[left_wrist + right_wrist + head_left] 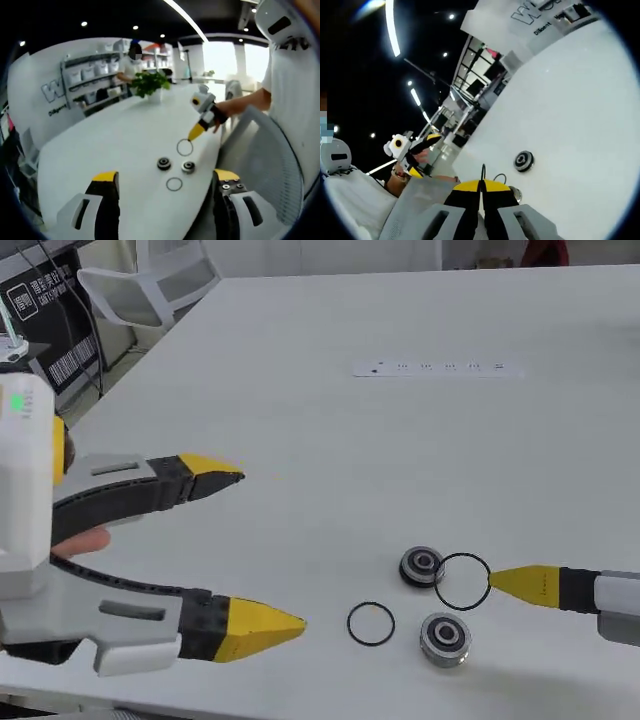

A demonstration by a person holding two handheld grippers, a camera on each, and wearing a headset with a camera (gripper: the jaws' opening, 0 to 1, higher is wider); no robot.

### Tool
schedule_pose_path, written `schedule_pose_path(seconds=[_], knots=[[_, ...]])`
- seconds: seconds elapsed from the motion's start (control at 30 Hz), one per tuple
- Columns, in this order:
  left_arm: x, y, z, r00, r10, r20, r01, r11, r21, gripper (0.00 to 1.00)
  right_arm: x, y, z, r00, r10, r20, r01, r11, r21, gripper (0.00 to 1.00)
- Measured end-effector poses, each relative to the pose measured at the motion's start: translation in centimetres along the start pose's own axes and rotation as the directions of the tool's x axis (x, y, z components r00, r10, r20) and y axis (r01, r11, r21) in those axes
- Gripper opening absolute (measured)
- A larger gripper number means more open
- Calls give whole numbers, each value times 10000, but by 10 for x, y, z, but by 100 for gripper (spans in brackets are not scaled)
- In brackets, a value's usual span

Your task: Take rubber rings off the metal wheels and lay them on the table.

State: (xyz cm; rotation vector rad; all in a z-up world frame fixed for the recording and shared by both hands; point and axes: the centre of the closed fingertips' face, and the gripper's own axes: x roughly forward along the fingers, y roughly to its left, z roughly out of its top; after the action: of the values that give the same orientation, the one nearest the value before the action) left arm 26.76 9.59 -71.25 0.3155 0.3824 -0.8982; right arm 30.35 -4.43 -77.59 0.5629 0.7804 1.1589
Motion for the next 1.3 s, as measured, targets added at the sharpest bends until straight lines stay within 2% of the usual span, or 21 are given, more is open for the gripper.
schedule_pose_path(seconds=[0.13, 0.3, 0.47, 0.7, 0.77, 1.03, 1.2, 1.3], knots=[[-9, 3, -4, 9993, 343, 131, -339, 9991, -255, 80, 6, 6, 1, 9992, -18, -400, -2, 9987, -510, 0], [-20, 5, -15, 9971, 727, 203, -708, 9941, -827, 83, 15, 12, 2, 9972, 27, -747, -97, 9956, -934, 0], [-27, 2, -30, 9960, 891, -54, -892, 9898, -1112, 81, 26, 16, 1, 9934, 88, -1142, -232, 9918, -1253, 0], [-22, -3, -38, 9942, 1076, -10, -1063, 9810, -1626, 84, 40, 17, -4, 9872, 158, -1589, -398, 9880, -1490, 0], [-20, -5, -42, 9944, 1029, -222, -1050, 9829, -1510, 84, 43, 17, -5, 9856, 155, -1683, -414, 9875, -1518, 0], [-18, -2, -43, 9934, 1144, -124, -1148, 9792, -1673, 87, 59, 16, -14, 9709, 184, -2390, -612, 9831, -1727, 0], [-16, -3, -47, 9928, 1167, -281, -1197, 9801, -1585, 88, 66, 9, -20, 9592, 74, -2827, -620, 9808, -1847, 0], [-16, 2, -54, 9872, 1514, -497, -1572, 9764, -1483, 86, 70, 2, -24, 9512, -135, -3084, -491, 9797, -1944, 0]])
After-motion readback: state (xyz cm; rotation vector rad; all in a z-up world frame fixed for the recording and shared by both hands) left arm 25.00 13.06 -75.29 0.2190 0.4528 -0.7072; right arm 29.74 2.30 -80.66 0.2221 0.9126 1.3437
